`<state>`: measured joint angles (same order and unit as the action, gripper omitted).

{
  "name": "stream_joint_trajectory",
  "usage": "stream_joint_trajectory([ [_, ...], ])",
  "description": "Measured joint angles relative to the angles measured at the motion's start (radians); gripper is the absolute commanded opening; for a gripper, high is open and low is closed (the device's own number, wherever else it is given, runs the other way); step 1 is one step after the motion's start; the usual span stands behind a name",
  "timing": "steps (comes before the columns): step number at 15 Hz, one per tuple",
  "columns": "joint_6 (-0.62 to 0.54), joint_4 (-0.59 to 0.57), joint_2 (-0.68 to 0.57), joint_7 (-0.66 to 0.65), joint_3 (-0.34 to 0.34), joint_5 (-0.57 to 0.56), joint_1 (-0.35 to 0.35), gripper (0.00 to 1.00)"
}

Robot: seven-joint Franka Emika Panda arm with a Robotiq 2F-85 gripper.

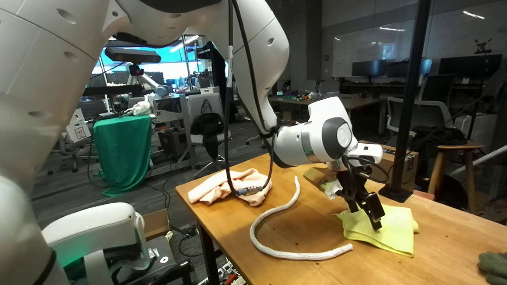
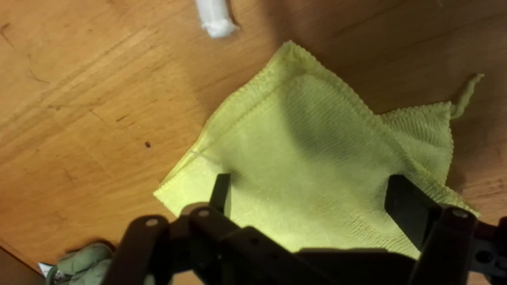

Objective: Move the pink t-shirt and the radish to the right, move the peach t-shirt to the left, move the white cable forwards, move the yellow towel backwards

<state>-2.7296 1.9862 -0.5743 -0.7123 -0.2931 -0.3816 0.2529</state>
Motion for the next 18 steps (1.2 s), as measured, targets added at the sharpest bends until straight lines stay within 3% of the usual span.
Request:
stream_joint_trajectory([
  [1, 0.003, -0.003, 0.000, 0.027, 0.021, 0.031, -0.019, 0.75],
  [3, 0.014, -0.009, 0.001, 0.101, 0.070, 0.104, -0.062, 0.66],
  [6, 0.045, -0.026, 0.003, 0.236, 0.148, 0.228, -0.128, 0.42],
  [10, 0.101, -0.056, 0.005, 0.356, 0.202, 0.328, -0.180, 0.12],
  [13, 0.133, -0.072, 0.006, 0.402, 0.220, 0.364, -0.198, 0.06],
  [18, 0.152, -0.083, 0.006, 0.428, 0.237, 0.373, -0.201, 0.08],
])
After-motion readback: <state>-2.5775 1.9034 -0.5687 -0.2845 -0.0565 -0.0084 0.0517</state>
